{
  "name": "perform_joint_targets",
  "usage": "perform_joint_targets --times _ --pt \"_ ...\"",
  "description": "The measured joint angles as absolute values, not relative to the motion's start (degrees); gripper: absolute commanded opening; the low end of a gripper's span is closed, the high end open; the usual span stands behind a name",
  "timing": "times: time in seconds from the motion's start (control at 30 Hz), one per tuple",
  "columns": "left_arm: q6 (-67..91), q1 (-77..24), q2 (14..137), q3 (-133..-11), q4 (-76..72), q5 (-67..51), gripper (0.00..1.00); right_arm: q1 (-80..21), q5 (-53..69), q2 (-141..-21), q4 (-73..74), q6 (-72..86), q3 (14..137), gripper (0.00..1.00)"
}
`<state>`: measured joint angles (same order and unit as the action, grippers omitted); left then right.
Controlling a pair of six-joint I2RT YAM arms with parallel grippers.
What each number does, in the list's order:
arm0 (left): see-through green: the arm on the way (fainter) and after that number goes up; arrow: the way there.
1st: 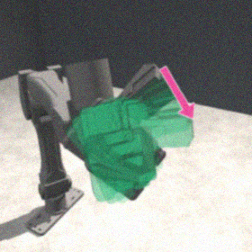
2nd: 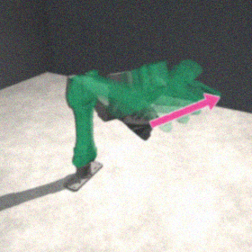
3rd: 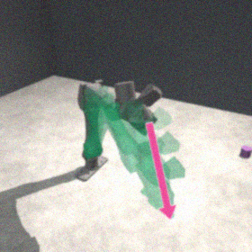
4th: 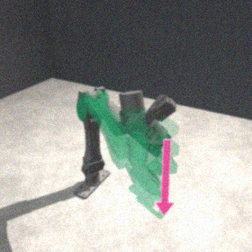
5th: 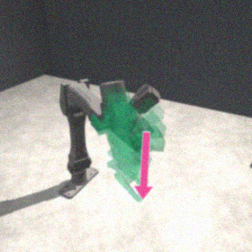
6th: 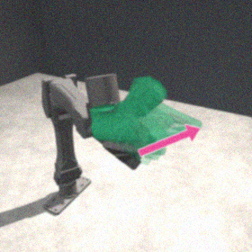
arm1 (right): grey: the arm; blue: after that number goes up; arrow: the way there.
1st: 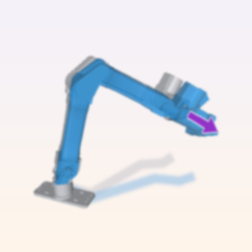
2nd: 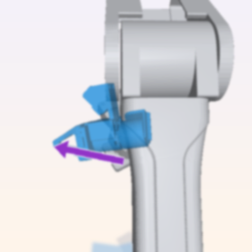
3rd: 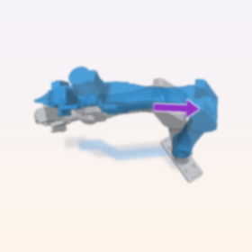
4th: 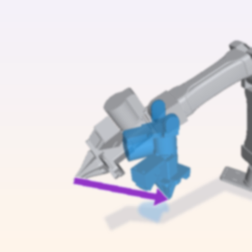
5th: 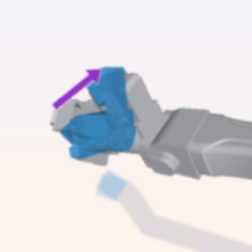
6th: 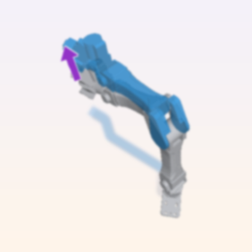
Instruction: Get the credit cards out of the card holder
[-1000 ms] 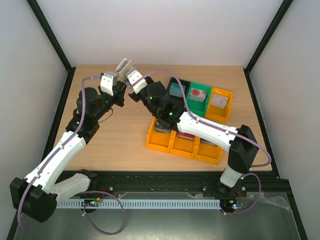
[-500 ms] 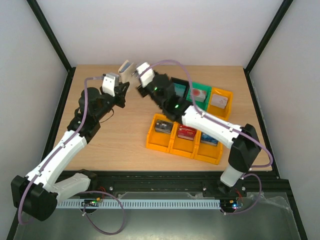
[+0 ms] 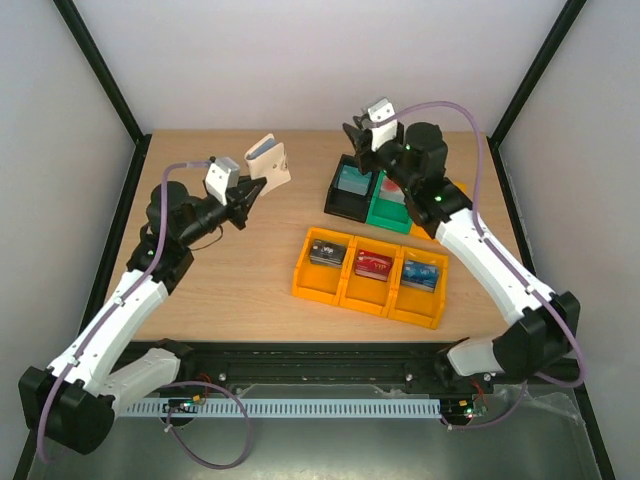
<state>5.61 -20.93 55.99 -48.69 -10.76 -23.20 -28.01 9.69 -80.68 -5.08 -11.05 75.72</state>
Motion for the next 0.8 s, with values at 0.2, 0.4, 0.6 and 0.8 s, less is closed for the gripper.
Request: perform_joint_targets --times 0.2,0.4,0.6,0.8 --pt "-3.9 -18.1 56.2 -51.9 -5.8 -36.1 0.03 -27.9 35.5 -77.4 -5.0 -8.3 76.8 0.45" --pt "-9.4 -17.4 56.3 -54.6 -4.7 -48.5 0.02 -27.8 49.4 -78.5 -4.7 -5.2 78.3 0.53" --pt "-10.4 -17.3 57.0 -54.6 -4.7 -53.3 0.02 -27.8 58.2 -78.7 -2.8 -3.6 78.9 0.56" --pt "-11.8 -17.3 57.2 -54.6 -4.6 -55.0 0.02 -28.3 59.5 -78.5 0.4 -4.2 79.6 0.64"
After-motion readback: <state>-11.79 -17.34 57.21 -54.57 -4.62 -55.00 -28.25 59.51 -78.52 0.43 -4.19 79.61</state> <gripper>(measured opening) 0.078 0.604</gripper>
